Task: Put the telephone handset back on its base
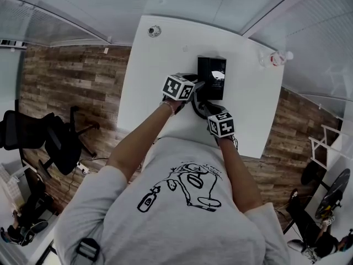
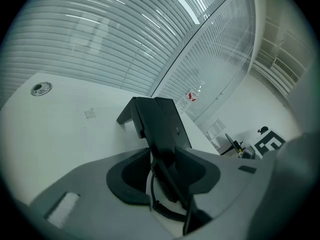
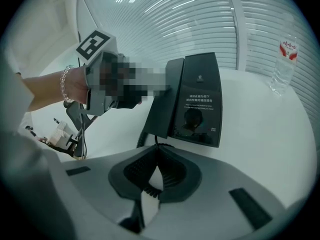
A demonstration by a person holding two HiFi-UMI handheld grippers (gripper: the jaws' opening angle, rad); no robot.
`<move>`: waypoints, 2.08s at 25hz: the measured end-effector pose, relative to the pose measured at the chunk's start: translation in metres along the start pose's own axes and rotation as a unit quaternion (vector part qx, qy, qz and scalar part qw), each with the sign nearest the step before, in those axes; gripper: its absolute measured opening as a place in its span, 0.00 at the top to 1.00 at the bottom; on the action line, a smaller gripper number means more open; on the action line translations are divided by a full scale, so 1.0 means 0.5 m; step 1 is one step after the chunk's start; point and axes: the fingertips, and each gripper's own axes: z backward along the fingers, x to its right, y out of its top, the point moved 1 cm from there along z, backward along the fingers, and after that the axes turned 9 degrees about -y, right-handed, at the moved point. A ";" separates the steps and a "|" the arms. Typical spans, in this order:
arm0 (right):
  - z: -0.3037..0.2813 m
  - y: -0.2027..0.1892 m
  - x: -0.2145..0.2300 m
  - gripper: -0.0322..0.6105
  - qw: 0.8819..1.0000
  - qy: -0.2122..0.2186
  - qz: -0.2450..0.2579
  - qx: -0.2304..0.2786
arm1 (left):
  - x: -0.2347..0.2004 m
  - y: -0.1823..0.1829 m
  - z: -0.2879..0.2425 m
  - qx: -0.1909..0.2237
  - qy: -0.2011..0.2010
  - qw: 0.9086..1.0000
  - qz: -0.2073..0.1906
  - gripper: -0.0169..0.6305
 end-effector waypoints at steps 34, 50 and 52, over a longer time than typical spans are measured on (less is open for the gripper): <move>-0.020 0.007 0.013 0.93 0.998 -0.005 -0.059 0.006 | 0.031 -0.133 -0.013 -0.085 0.048 0.994 -0.045 0.74; 0.105 0.027 0.073 0.86 0.992 -0.062 -0.038 0.103 | 0.090 -0.117 0.049 -0.015 0.066 0.996 -0.061 0.74; 0.141 0.041 0.080 0.86 0.989 -0.072 -0.024 0.124 | 0.114 -0.106 0.065 0.008 0.065 0.996 -0.062 0.75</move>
